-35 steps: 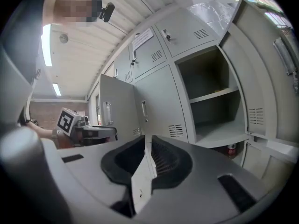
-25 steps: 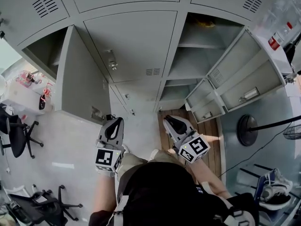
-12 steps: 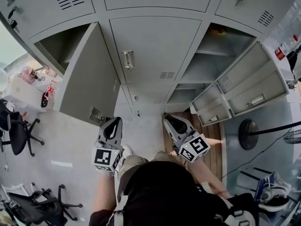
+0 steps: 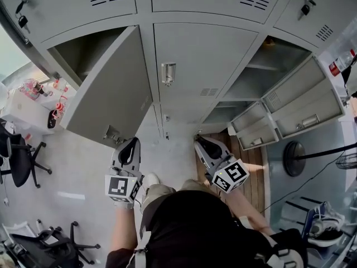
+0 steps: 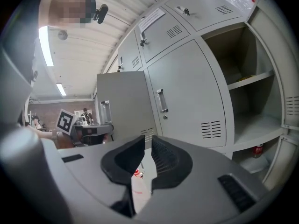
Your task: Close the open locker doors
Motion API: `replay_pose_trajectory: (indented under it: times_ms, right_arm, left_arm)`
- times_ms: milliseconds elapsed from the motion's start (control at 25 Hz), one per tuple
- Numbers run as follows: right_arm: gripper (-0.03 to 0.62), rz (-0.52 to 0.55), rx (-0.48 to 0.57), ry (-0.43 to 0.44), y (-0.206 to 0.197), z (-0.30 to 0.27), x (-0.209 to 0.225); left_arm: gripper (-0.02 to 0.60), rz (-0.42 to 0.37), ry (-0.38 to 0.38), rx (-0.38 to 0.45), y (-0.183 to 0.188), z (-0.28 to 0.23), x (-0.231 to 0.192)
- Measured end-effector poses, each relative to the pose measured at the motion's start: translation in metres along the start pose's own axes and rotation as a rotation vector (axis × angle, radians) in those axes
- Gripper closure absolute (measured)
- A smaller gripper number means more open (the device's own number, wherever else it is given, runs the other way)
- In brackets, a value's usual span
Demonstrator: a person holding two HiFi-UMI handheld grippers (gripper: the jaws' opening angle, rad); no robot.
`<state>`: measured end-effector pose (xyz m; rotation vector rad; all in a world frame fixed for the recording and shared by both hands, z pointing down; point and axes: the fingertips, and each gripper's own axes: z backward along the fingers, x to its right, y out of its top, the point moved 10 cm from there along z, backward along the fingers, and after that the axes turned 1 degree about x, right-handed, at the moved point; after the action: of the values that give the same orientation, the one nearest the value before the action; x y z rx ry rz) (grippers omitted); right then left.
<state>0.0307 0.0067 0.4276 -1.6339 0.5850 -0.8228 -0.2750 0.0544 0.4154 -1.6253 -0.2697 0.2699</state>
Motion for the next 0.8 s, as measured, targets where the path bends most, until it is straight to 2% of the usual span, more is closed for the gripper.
replay_pose_trajectory:
  times_ms: [800]
  right_arm:
    - [0.540, 0.022, 0.000, -0.053, 0.002, -0.081, -0.038]
  left_arm:
    - [0.572, 0.001, -0.030, 0.025, 0.002, -0.010, -0.105]
